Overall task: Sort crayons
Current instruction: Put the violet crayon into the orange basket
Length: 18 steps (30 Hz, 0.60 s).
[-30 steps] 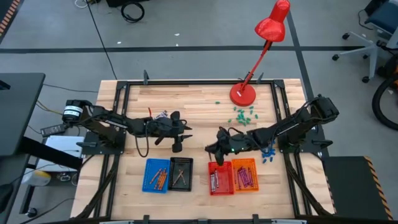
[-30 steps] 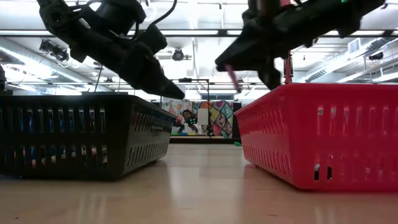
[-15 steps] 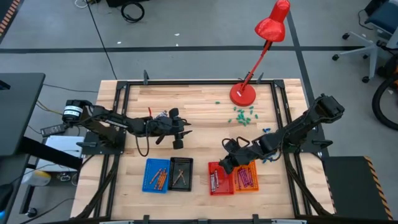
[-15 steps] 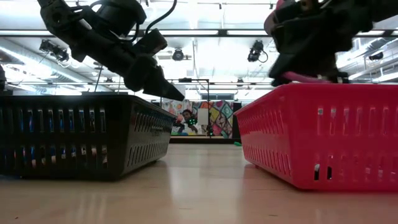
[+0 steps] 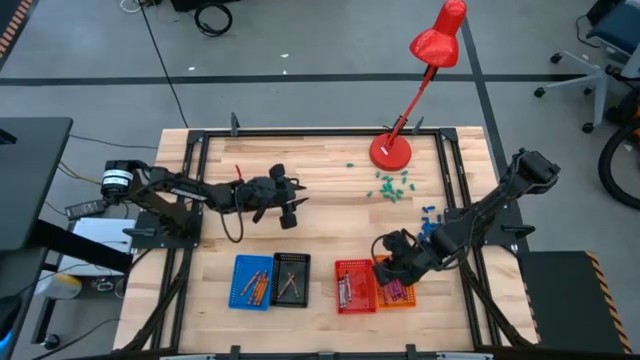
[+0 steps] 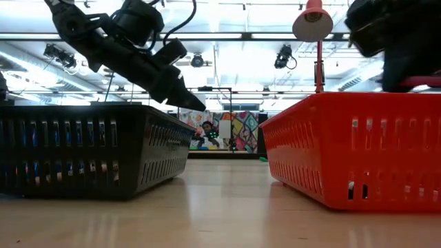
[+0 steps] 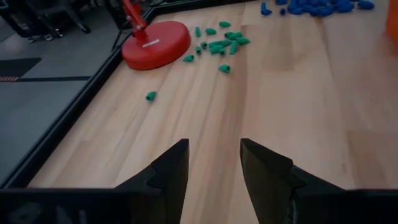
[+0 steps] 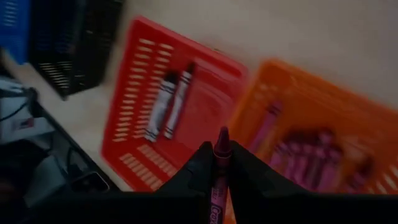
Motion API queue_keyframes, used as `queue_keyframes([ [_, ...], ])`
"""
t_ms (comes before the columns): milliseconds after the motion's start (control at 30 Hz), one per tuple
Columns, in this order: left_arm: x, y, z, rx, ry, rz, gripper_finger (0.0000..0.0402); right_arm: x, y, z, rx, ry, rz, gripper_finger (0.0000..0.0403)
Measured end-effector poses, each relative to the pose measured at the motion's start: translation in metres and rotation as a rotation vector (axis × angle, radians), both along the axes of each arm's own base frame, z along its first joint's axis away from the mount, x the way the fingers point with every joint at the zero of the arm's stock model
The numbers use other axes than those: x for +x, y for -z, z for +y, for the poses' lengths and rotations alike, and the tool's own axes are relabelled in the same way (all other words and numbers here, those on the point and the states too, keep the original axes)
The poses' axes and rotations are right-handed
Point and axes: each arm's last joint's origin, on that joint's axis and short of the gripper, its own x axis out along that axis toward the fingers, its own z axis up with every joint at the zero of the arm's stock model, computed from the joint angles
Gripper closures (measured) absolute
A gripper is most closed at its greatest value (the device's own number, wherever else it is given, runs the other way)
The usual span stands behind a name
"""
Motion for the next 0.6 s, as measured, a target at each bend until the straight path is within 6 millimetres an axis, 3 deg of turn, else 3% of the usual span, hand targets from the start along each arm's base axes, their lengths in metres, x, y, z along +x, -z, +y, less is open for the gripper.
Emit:
queue_keyframes([
  [167, -0.001, 0.0, 0.007, 0.004, -0.025, 0.002, 0.0244, -0.007, -0.001, 0.006, 0.052, 0.048, 0.094, 0.036],
  [367, -0.002, 0.0, 0.014, 0.005, -0.047, 0.002, 0.0244, -0.001, 0.027, 0.013, 0.112, 0.015, 0.289, 0.0358],
  [600, -0.003, 0.0, 0.018, 0.016, -0.057, 0.006, 0.0244, 0.003, 0.031, 0.013, 0.092, 0.015, 0.295, 0.0344],
])
